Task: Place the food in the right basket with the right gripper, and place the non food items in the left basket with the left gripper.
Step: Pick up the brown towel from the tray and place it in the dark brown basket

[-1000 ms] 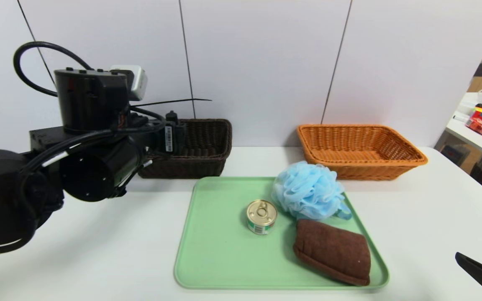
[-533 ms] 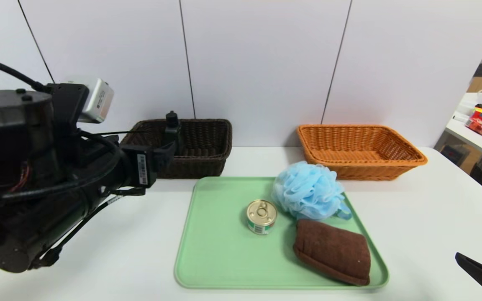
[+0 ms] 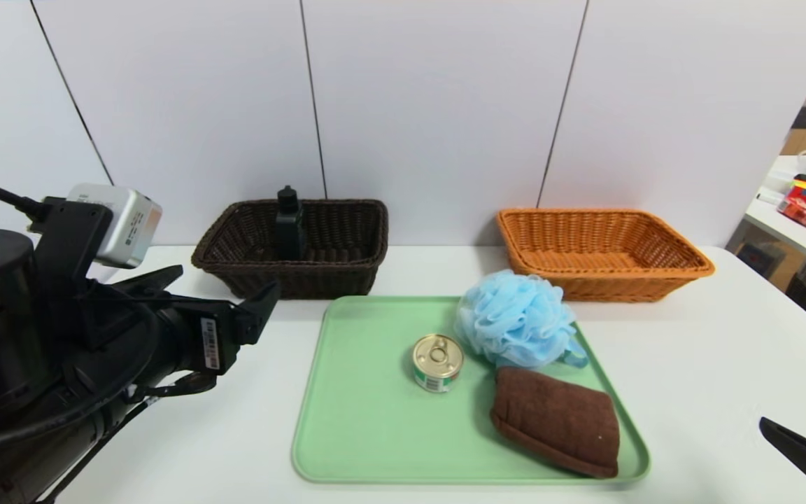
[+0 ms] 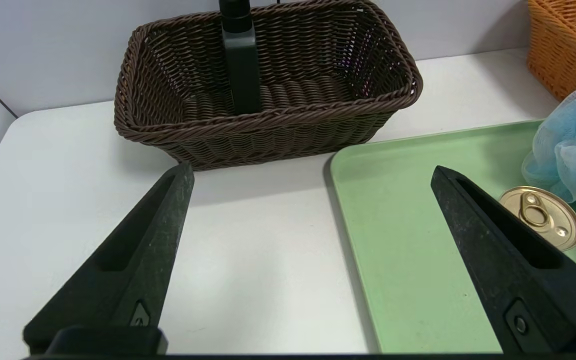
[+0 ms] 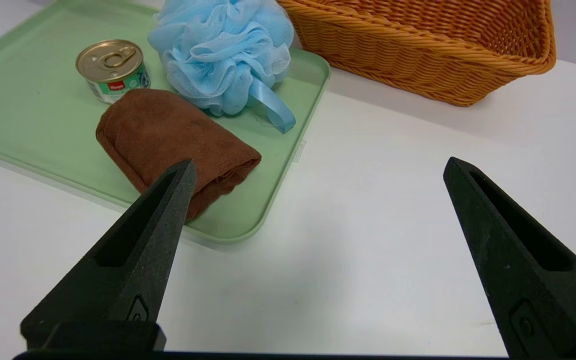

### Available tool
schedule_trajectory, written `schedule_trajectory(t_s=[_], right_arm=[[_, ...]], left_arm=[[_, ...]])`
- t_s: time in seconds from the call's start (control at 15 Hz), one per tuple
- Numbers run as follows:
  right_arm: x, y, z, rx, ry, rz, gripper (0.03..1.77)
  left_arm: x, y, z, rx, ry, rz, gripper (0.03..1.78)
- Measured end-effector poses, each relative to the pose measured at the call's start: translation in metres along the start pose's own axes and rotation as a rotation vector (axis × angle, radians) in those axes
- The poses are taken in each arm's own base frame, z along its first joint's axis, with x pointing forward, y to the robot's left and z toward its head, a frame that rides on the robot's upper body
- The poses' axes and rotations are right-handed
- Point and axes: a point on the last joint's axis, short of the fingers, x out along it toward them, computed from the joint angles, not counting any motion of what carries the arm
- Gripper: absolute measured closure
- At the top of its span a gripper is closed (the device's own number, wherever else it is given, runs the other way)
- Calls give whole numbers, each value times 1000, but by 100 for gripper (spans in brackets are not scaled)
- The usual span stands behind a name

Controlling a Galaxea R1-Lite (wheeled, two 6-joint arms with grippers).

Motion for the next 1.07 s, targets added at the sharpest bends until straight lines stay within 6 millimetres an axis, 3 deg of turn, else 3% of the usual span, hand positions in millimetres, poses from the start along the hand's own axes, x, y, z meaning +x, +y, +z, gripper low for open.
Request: schedule_trajectory(t_s=[0.27,1.07], right_arm=[[9,-1,12,-11,-6,24,9],[67,17,36,-73,46,201,9]], left_arm=[[-2,1,-3,1,3,-2,12],[-5,3,-8,14,14,13,12]])
